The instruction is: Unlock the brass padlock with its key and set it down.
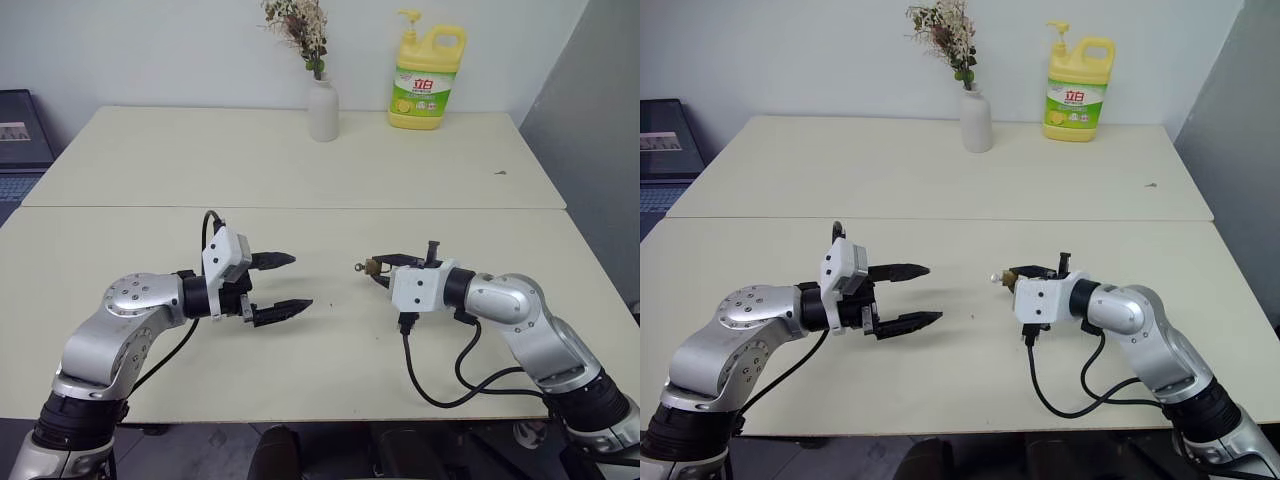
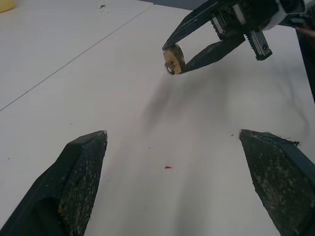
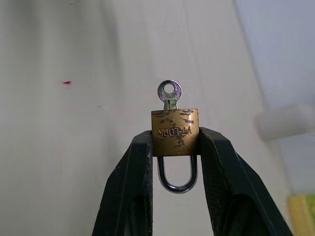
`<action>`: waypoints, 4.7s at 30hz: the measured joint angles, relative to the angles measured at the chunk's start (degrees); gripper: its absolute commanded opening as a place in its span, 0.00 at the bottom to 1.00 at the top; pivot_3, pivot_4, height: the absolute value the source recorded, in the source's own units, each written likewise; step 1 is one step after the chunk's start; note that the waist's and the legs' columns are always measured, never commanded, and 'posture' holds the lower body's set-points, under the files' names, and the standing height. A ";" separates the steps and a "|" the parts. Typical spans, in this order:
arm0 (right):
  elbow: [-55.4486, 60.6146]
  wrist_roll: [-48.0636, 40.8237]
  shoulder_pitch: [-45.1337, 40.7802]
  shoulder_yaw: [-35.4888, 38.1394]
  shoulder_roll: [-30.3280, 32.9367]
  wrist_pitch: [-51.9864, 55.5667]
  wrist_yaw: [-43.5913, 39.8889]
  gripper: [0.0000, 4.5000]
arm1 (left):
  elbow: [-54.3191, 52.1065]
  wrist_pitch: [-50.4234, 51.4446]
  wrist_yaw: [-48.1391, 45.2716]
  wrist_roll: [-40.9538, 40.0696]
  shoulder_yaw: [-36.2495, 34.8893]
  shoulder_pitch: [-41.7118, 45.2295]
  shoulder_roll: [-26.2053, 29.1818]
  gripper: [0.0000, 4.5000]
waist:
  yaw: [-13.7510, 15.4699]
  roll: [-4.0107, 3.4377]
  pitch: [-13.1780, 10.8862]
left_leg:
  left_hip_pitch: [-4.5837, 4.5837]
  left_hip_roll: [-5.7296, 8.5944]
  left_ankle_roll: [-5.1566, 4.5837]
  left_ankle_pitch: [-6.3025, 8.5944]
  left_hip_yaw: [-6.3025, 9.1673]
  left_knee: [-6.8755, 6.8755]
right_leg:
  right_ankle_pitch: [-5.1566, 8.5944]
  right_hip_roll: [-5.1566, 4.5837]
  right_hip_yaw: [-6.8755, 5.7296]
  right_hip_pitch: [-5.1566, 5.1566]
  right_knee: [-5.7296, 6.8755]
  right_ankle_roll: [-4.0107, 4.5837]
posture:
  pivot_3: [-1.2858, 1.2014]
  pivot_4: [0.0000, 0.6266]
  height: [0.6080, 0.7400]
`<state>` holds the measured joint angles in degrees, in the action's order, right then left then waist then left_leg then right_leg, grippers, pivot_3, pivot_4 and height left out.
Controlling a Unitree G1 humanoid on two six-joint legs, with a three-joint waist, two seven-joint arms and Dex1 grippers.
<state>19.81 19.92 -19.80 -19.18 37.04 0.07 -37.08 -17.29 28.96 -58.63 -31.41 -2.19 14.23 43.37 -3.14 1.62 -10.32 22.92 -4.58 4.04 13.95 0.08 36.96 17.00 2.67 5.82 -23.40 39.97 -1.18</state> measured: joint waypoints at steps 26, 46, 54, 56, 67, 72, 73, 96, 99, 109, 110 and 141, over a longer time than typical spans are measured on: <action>-6.88 10.97 -2.53 0.66 -5.16 -17.72 15.46 0.21 | 11.07 9.70 2.51 -2.52 3.58 19.71 -11.54 1.00 | 0.41 0.03 0.02 | 0.00 0.02 0.01 -0.01 0.02 0.03 | -0.17 0.01 0.00 0.03 0.04 0.28 | 0.52 0.24 1.00; -6.65 10.83 -2.53 0.70 -6.31 -17.57 13.44 0.21 | 13.52 9.18 -1.26 -2.03 5.42 20.77 -12.33 0.00 | 0.45 0.03 0.02 | 0.00 0.02 0.01 -0.01 0.03 0.03 | -0.17 0.00 0.00 0.04 0.05 0.28 | 0.52 0.24 1.00; -6.65 10.48 -2.53 1.02 -6.47 -17.51 12.92 0.21 | 13.66 8.05 -1.83 -1.12 5.74 20.77 -12.52 0.00 | 0.45 0.03 0.02 | 0.00 0.02 0.01 -0.01 0.03 0.03 | -0.17 0.01 0.00 0.04 0.05 0.28 | 0.52 0.24 1.00; -6.65 10.45 -2.53 1.08 -6.51 -17.51 12.68 0.21 | 13.68 7.95 -1.93 -0.94 5.78 20.76 -12.52 0.00 | 0.45 0.03 0.02 | 0.00 0.02 0.01 -0.01 0.03 0.03 | -0.17 0.01 0.00 0.04 0.05 0.28 | 0.52 0.24 1.00; -6.54 9.14 -2.52 1.35 -6.88 -17.51 11.96 0.21 | 13.73 -2.65 -5.13 5.08 6.95 20.16 -11.95 0.00 | 0.50 0.03 0.02 | 0.00 0.02 0.01 -0.01 0.02 0.03 | -0.17 0.01 0.00 0.04 0.05 0.29 | 0.52 0.24 1.00; -6.43 8.26 -2.51 1.65 -6.93 -17.44 11.32 0.21 | 13.73 -10.11 -6.18 9.30 8.04 20.06 -11.48 0.00 | 0.51 0.03 0.02 | 0.00 0.02 0.01 -0.01 0.02 0.03 | -0.17 0.01 0.01 0.04 0.05 0.29 | 0.52 0.24 1.00; -6.43 8.08 -2.50 1.72 -6.97 -17.32 11.22 0.21 | 13.74 -11.80 -6.20 10.27 8.24 20.03 -11.50 0.00 | 0.52 0.03 0.02 | 0.00 0.02 0.01 -0.01 0.02 0.03 | -0.17 0.01 0.01 0.04 0.05 0.29 | 0.52 0.24 1.00; -6.59 7.98 -2.39 3.01 -8.15 -16.42 10.98 0.21 | 17.76 -29.22 -6.32 17.47 8.99 20.51 -13.71 0.00 | 0.66 0.03 0.02 | 0.00 0.02 0.00 -0.01 0.01 0.04 | -0.18 0.01 0.01 0.04 0.05 0.29 | 0.52 0.24 1.00; -6.73 7.98 -2.39 3.30 -8.17 -16.23 10.94 0.21 | 17.48 -25.42 -5.62 15.69 8.82 20.50 -14.40 0.00 | 0.65 0.03 0.02 | 0.00 0.02 0.00 -0.01 0.01 0.03 | -0.18 0.01 0.00 0.04 0.05 0.28 | 0.52 0.24 1.00; -6.78 7.99 -2.41 3.28 -8.41 -15.98 10.62 0.21 | 15.30 -1.43 -1.70 4.66 6.06 20.68 -13.76 0.40 | 0.59 0.03 0.02 | 0.00 0.02 0.00 -0.01 0.05 0.04 | -0.17 0.01 -0.02 0.05 0.07 0.28 | 0.52 0.24 1.00; -6.78 7.99 -2.41 3.28 -8.41 -15.98 10.59 0.21 | 14.79 0.51 -1.22 3.67 5.44 20.73 -13.70 0.40 | 0.59 0.03 0.02 | 0.00 0.02 0.00 -0.01 0.06 0.04 | -0.18 0.01 -0.02 0.05 0.07 0.28 | 0.52 0.24 1.00; -6.76 8.17 -2.41 3.05 -8.28 -17.06 9.56 0.21 | 10.71 14.10 4.11 -1.56 5.41 21.66 -14.43 0.81 | 0.77 0.03 0.02 | -0.01 0.02 0.02 -0.01 0.06 0.05 | -0.18 0.01 -0.03 0.06 0.08 0.28 | 0.52 0.24 1.00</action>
<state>13.05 28.09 -22.21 -16.13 28.75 -16.99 -27.53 -6.58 43.06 -54.52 -32.96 3.22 35.89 28.94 -2.37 1.65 -10.30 22.90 -4.56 4.05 13.93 0.14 37.01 16.83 2.68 5.80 -23.33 40.05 -0.89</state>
